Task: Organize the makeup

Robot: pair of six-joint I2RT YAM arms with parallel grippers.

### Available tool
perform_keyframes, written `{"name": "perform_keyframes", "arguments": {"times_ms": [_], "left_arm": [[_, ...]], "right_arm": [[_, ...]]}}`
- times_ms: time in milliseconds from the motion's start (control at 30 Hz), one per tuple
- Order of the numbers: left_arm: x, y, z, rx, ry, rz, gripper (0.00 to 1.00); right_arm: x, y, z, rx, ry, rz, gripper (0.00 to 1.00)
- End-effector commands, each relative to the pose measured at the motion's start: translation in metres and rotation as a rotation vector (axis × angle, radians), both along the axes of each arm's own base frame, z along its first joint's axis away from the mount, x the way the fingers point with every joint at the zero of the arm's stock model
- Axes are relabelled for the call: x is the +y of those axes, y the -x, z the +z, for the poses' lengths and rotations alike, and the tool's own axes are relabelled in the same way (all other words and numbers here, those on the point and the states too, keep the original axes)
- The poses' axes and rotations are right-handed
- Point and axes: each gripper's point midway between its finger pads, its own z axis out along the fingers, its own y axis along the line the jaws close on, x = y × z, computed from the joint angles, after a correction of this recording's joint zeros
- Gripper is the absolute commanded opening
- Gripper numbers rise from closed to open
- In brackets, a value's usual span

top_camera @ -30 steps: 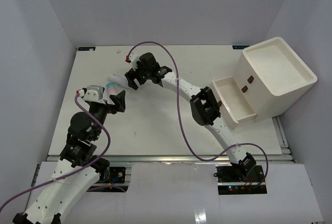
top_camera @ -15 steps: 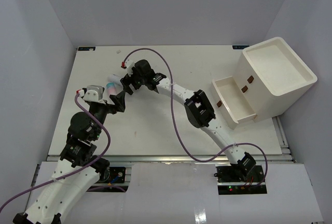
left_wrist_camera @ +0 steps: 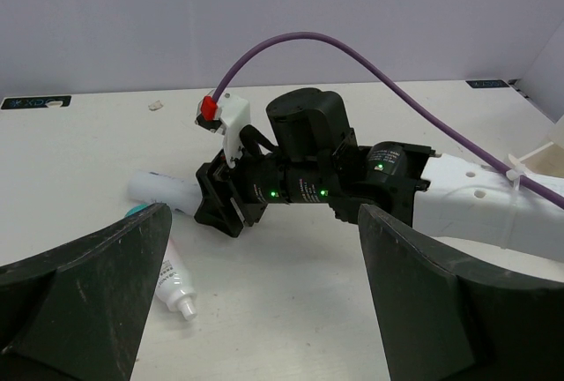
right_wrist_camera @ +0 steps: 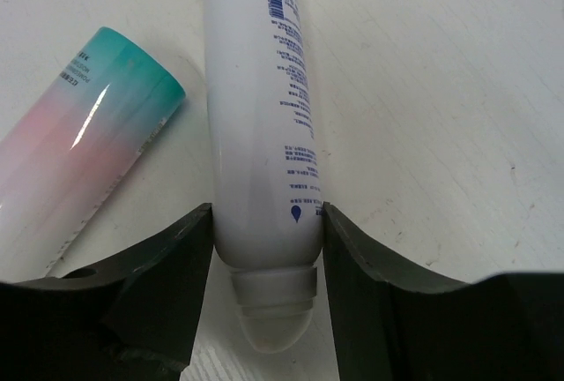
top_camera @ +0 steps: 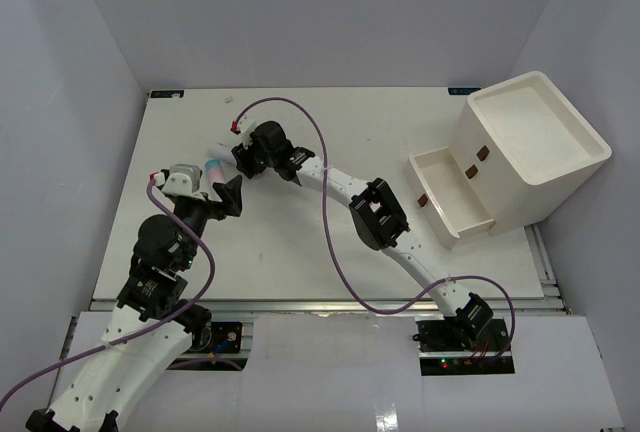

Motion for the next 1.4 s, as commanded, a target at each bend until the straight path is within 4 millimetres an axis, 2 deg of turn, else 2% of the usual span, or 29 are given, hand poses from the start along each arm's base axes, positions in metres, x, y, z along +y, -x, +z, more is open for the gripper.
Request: {"name": "perform_keyframes", "arguments": {"times_ms": [0, 133, 267, 367, 467, 567, 600, 667, 700, 800, 1000, 1167, 1233, 1267, 1333, 1367], "left_arm": [[0.004, -0.002, -0.003, 0.005, -0.006, 0.022, 0.98], [0.005, -0.004, -0.005, 0.011, -0.012, 0.025, 0.98], [0.004, -0.006, -0.01, 0.026, -0.022, 0.027, 0.98], [0.003, -0.007, -0.012, 0.033, -0.026, 0.022, 0.98], [0.001, -0.007, -0.013, 0.037, -0.028, 0.012, 0.98], [-0.001, -0.006, -0.012, 0.034, -0.024, 0.001, 0.98], [-0.001, -0.006, -0.011, 0.032, -0.022, -0.003, 0.98], [-0.002, -0.004, -0.009, 0.028, -0.018, -0.01, 0.98], [-0.002, -0.003, -0.008, 0.023, -0.015, -0.014, 0.98], [-0.004, -0.001, -0.005, 0.012, -0.006, -0.028, 0.98], [-0.007, 0.002, -0.002, 0.005, 0.002, -0.048, 0.98], [-0.009, 0.004, 0.0, 0.0, 0.008, -0.063, 0.98], [-0.01, 0.004, 0.0, -0.002, 0.01, -0.07, 0.98], [-0.01, 0.004, 0.0, -0.001, 0.01, -0.071, 0.98], [-0.011, 0.004, 0.0, 0.0, 0.01, -0.078, 0.98], [-0.012, 0.005, 0.001, -0.001, 0.011, -0.081, 0.98]], "right_arm": [[0.012, -0.01, 0.035, -0.077, -0.082, -0.015, 0.45], [0.009, -0.01, 0.034, -0.072, -0.069, -0.018, 0.27], [-0.005, -0.019, 0.029, -0.072, -0.018, -0.078, 0.21], [-0.024, -0.022, 0.033, -0.057, 0.028, -0.082, 0.18], [-0.048, -0.008, 0.034, -0.006, 0.088, -0.04, 0.15], [-0.072, 0.015, 0.038, 0.041, 0.119, 0.028, 0.12], [-0.085, 0.025, 0.04, 0.054, 0.135, 0.048, 0.11], [-0.104, 0.039, 0.07, 0.029, 0.111, 0.077, 0.1], [-0.112, 0.047, 0.079, 0.018, 0.107, 0.09, 0.09], [-0.139, 0.074, 0.094, -0.002, 0.116, 0.129, 0.08], [-0.192, 0.108, 0.121, -0.021, 0.124, 0.13, 0.08], [-0.256, 0.114, 0.144, -0.047, 0.114, 0.048, 0.08], [-0.29, 0.108, 0.164, -0.085, 0.099, -0.018, 0.08], [-0.302, 0.11, 0.161, -0.076, 0.113, -0.038, 0.08], [-0.334, 0.112, 0.178, -0.116, 0.117, -0.099, 0.08], [-0.353, 0.11, 0.179, -0.122, 0.131, -0.14, 0.08]]}}
